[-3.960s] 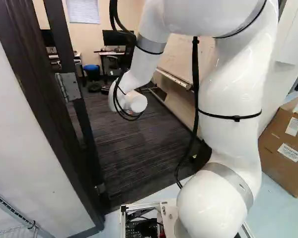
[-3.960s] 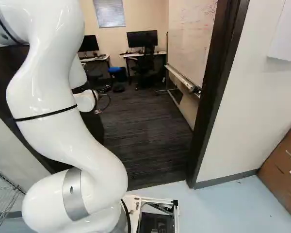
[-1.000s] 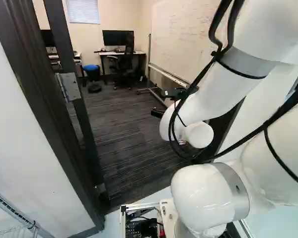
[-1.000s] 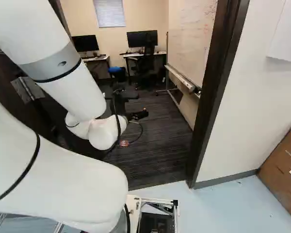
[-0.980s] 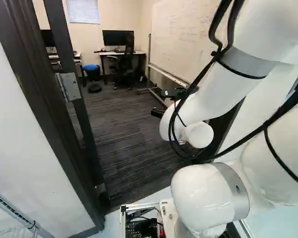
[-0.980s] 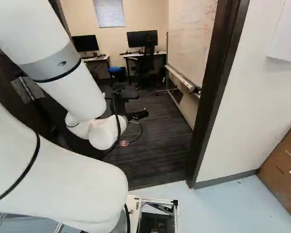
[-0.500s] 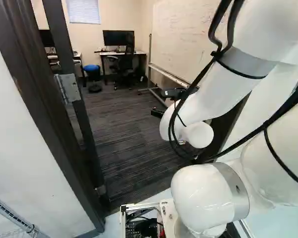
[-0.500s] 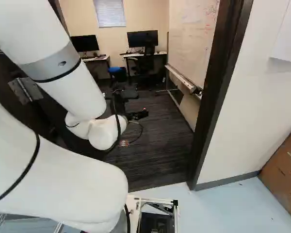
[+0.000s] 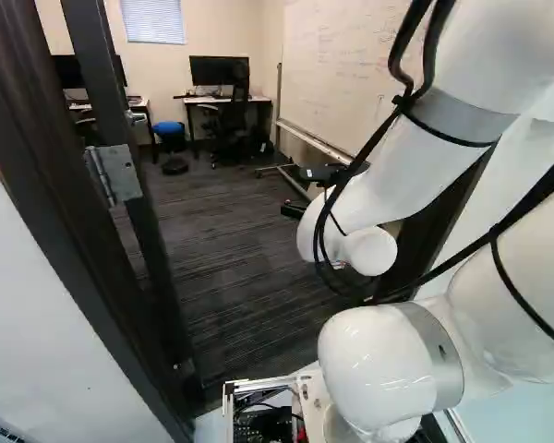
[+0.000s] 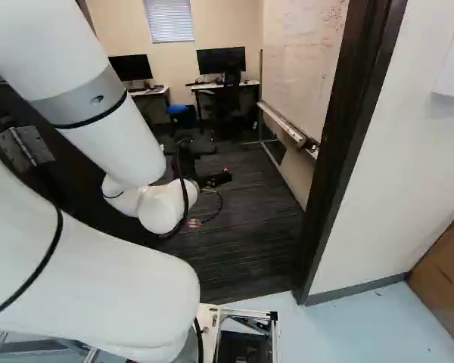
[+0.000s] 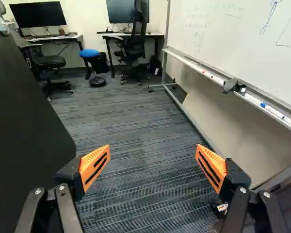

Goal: Open the door and move inside

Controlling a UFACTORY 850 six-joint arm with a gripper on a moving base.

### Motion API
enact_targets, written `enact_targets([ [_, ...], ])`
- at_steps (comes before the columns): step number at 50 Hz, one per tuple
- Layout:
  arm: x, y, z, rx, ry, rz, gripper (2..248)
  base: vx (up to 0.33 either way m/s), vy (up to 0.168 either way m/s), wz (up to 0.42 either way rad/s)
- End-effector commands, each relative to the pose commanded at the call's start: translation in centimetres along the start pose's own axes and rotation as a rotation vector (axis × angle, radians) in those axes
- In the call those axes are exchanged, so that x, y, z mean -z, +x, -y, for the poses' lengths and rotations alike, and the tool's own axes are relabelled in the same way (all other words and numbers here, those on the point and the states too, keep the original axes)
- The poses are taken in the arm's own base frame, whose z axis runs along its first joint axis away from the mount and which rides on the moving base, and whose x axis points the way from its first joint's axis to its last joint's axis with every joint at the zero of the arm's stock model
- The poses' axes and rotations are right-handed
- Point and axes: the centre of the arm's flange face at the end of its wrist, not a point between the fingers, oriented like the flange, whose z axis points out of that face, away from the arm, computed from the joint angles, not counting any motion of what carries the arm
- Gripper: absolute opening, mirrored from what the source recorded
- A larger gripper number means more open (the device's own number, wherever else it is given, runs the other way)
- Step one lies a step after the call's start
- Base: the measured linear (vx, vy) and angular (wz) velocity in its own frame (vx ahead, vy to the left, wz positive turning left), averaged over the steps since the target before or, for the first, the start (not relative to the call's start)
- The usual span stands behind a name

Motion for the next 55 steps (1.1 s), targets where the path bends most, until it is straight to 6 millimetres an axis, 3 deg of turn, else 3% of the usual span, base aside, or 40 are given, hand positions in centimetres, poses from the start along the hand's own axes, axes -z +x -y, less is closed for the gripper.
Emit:
enact_targets([
  [20, 0.0, 0.0, 0.0, 0.0, 0.0, 0.0, 247, 0.131, 0.005, -0.005],
  [55, 0.0, 0.0, 0.0, 0.0, 0.0, 0.0, 247, 0.156, 0.03, 0.135],
])
